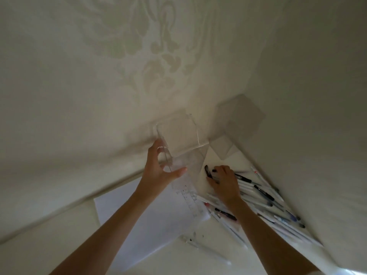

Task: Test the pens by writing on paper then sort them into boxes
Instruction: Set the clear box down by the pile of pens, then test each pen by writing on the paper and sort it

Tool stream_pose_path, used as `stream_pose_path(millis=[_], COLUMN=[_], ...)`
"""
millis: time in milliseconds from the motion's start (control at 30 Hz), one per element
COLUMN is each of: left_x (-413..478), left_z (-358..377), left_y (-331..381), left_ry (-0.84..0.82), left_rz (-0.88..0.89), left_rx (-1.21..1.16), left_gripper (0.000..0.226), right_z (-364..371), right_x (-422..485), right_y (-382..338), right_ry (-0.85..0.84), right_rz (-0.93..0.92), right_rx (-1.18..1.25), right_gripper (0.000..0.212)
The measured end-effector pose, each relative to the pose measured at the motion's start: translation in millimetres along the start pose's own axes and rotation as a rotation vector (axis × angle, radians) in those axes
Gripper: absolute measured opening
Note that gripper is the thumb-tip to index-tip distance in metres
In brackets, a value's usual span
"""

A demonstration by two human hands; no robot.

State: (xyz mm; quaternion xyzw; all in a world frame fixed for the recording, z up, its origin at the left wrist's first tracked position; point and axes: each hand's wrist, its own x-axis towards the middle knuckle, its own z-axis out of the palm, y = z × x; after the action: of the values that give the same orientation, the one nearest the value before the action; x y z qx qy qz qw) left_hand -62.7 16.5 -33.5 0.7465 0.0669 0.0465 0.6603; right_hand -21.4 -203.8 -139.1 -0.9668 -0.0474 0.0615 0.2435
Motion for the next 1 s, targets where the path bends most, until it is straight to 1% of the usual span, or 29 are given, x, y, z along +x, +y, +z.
stream_pose_path(millis=[67, 133, 233, 433, 533, 633, 700, 800, 833, 900, 967, 1000], left_x=[18.0, 32.4, 45.9, 53.4, 53.3, 53.9, 50.2, 41.6, 37.3, 26.0, 8.5, -1.7], left_z=[17.0, 32.5, 53.1, 68.5, 70.5, 73.1, 71.6, 57.3, 49.1, 27.0, -1.7, -18.4], left_y=[3.0, 2.0, -7.2, -24.9, -26.9, -25.5, -19.9, -16.3, -18.1, -32.1, -59.3, -75.8], left_ry=[-0.042, -0.087, -0.151, -0.128, -0.136, -0.072, -0.033, -0.018, -0.016, -0.064, -0.138, -0.149], left_rz=[0.042, 0.061, 0.099, 0.094, 0.130, 0.194, 0.192, 0.206, 0.241, 0.289, 0.266, 0.238], left_rx=[0.025, 0.025, 0.072, 0.125, 0.161, 0.390, 0.503, 0.694, 0.749, 0.796, 0.852, 0.908], left_gripper=[0.098, 0.103, 0.099, 0.104, 0.105, 0.106, 0.106, 0.089, 0.084, 0.083, 0.081, 0.080], right_z=[-1.5, -0.5, -1.0, -1.7, -4.2, -7.4, -9.5, -7.4, -4.6, 4.4, 17.0, 25.1], right_x=[-4.7, -9.5, -11.8, -11.0, -10.1, -11.8, -18.5, -38.3, -47.8, -71.1, -98.8, -113.1], right_y=[6.5, 11.9, 12.0, 17.4, 22.2, 22.0, 22.2, 17.6, 12.6, -4.1, -24.1, -31.1], right_ry=[-0.002, 0.011, 0.031, 0.040, 0.034, 0.034, 0.062, 0.127, 0.145, 0.175, 0.162, 0.143], right_rz=[0.038, 0.038, 0.061, 0.137, 0.150, 0.171, 0.163, 0.145, 0.126, 0.044, -0.059, -0.113], right_rx=[0.030, 0.039, 0.047, 0.089, 0.092, 0.161, 0.200, 0.203, 0.182, 0.147, 0.150, 0.146], right_gripper=[0.040, 0.044, 0.042, 0.046, 0.049, 0.055, 0.051, 0.042, 0.039, 0.034, 0.034, 0.033])
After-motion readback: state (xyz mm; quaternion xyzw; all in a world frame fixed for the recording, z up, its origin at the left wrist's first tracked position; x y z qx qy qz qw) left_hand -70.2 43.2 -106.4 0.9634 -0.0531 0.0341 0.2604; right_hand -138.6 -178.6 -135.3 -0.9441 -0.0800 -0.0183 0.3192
